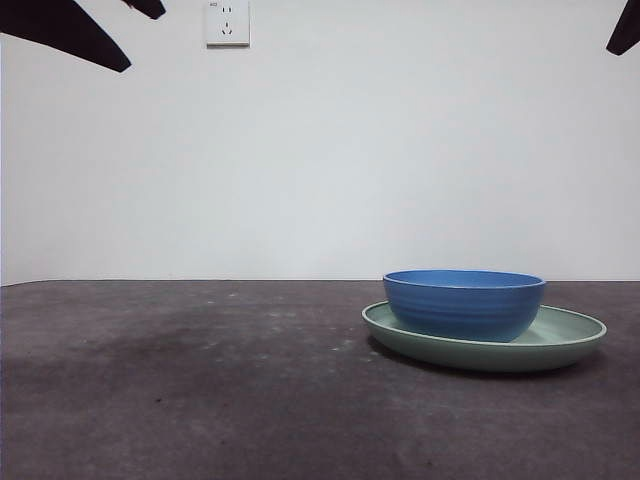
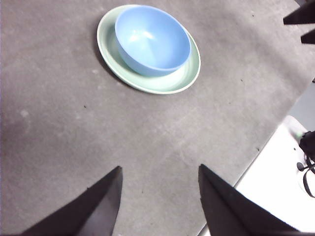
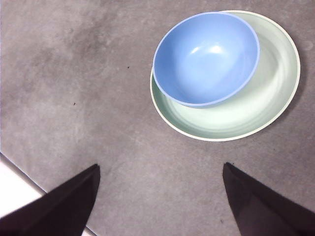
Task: Pick up the blue bowl, put it on the green plate, put it on desk
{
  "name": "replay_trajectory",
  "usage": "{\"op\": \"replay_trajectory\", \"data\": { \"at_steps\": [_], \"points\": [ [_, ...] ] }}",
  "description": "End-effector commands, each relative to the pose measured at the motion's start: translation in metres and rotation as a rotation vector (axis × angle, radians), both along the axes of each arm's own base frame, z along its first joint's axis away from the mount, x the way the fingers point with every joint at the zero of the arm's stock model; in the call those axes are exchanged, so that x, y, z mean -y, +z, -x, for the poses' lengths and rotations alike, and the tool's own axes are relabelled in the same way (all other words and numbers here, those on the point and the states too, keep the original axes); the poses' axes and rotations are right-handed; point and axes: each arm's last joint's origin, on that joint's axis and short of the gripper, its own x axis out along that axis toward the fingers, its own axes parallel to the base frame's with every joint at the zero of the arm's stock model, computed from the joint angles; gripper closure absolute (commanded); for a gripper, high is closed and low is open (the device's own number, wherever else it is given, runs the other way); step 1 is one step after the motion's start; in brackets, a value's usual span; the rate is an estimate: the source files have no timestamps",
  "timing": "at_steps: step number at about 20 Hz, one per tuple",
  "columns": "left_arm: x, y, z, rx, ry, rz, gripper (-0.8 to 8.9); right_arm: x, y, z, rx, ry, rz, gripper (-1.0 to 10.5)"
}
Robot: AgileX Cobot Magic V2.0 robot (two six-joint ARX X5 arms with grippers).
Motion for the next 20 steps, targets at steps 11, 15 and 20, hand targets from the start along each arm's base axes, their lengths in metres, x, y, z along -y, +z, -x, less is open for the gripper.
{"op": "replay_trajectory", "data": {
  "at_steps": [11, 15, 20],
  "points": [
    [0.002, 0.002, -0.001, 0.013, -0.015, 0.008, 5.64, 0.013, -0.007, -0.032, -0.057, -0.341, 0.125, 5.5],
    [0.002, 0.002, -0.001, 0.016, -0.017, 0.007, 5.65, 0.021, -0.031, -0.074, -0.126, -0.336, 0.072, 5.5],
    [0.002, 0.002, -0.001, 0.016, -0.017, 0.007, 5.64, 0.024, -0.071, -0.12, -0.19, -0.321, 0.038, 5.9]
  ]
}}
